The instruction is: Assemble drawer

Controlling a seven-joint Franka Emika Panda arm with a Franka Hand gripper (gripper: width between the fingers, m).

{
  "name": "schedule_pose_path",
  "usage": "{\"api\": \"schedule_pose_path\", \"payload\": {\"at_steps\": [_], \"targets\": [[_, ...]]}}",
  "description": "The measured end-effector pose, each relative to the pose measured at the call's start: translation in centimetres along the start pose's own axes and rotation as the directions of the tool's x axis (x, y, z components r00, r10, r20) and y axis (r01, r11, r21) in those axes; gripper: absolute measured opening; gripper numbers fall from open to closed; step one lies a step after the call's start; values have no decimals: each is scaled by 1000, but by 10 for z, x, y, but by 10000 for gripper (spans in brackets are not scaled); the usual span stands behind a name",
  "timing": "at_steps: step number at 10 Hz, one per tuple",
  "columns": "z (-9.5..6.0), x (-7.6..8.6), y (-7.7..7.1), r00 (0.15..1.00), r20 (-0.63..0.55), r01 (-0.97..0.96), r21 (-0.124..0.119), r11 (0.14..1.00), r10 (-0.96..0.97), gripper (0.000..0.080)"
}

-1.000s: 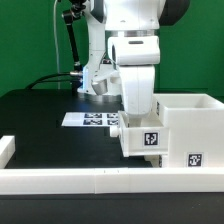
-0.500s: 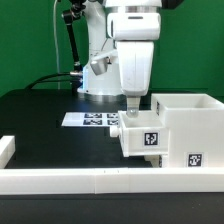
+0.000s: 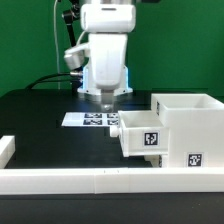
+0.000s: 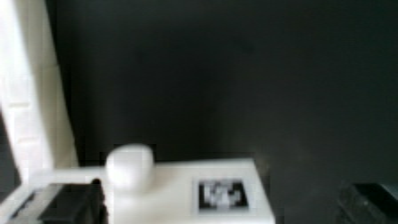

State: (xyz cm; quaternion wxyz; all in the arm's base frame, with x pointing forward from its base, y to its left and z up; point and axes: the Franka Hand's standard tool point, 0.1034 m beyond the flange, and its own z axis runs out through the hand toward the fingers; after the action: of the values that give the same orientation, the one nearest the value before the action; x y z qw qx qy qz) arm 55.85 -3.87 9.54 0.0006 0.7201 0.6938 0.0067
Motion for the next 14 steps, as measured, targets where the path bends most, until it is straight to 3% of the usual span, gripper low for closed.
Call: {"api": "schedule_pose_path", "payload": {"at_steps": [3, 5, 6, 7, 8, 12, 14], "targets": [[11, -14, 15, 1000, -11, 22, 1, 1000, -22, 649], [17, -14, 35, 1000, -19, 15, -4, 1000, -15, 649], [20, -9, 37, 1000, -25, 10, -15, 1000, -11, 649], [24, -2, 34, 999, -32, 14, -23, 1000, -15, 649], [28, 2, 29, 999, -36, 20, -15, 1000, -21, 649], [29, 1, 29, 999, -36, 19, -13, 1000, -19, 649], [34, 17, 31, 998, -50, 31, -7, 1000, -31, 649]]}}
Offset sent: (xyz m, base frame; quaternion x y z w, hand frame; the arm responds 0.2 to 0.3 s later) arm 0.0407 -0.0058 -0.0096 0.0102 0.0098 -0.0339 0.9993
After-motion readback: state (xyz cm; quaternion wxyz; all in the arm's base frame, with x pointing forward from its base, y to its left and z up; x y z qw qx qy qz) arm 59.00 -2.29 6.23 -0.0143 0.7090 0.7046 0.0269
